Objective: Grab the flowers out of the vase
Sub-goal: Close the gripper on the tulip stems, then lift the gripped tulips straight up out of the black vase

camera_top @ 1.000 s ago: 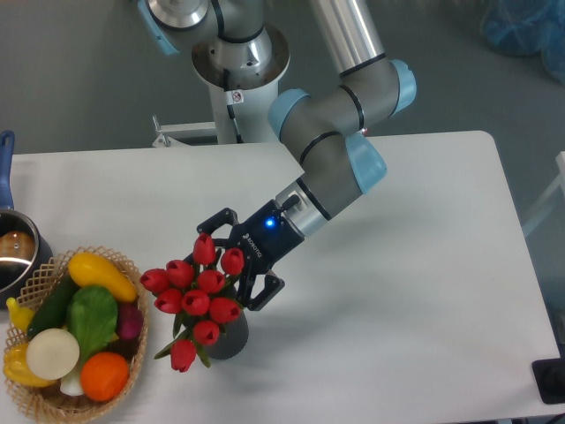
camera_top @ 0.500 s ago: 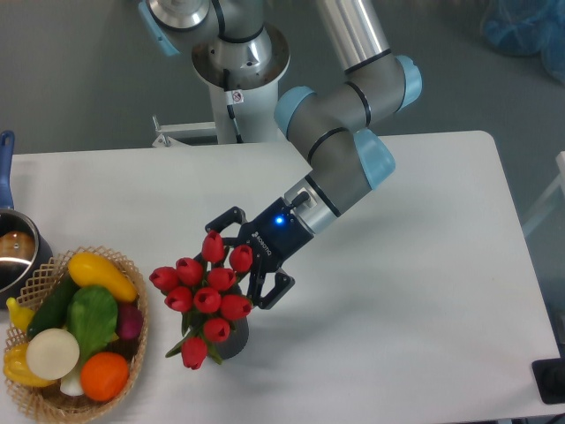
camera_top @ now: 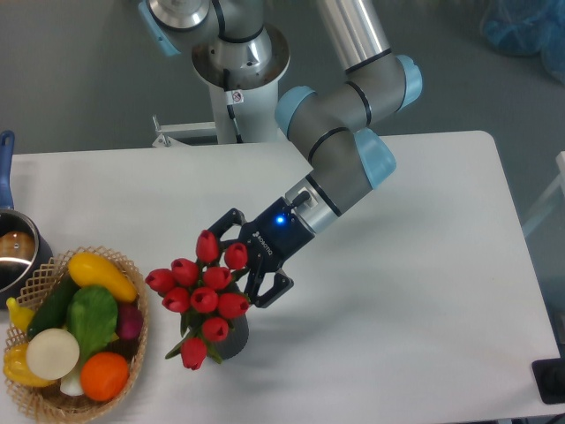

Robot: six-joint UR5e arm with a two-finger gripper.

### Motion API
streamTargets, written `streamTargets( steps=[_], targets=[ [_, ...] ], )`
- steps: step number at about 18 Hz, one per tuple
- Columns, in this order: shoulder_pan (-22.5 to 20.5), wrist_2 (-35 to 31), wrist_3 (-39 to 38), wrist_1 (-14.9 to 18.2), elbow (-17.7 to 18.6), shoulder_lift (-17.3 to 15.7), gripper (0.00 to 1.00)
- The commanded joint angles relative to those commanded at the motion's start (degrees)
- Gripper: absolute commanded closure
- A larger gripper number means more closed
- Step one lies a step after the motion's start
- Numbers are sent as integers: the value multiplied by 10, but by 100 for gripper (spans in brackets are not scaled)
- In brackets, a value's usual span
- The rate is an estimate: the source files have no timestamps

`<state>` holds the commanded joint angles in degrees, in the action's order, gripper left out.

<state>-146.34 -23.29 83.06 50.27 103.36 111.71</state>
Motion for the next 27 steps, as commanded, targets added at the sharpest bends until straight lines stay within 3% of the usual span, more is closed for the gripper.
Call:
streamTargets(
  steps=[3,6,20,27],
  targets=[
    [-4,0,1,0,-1,-1,46],
    [-5,0,-1,0,-1,-1,66],
    [-10,20,-4,0,2,-3,68],
    [-24,68,-17,1,4,-16,68]
  ],
)
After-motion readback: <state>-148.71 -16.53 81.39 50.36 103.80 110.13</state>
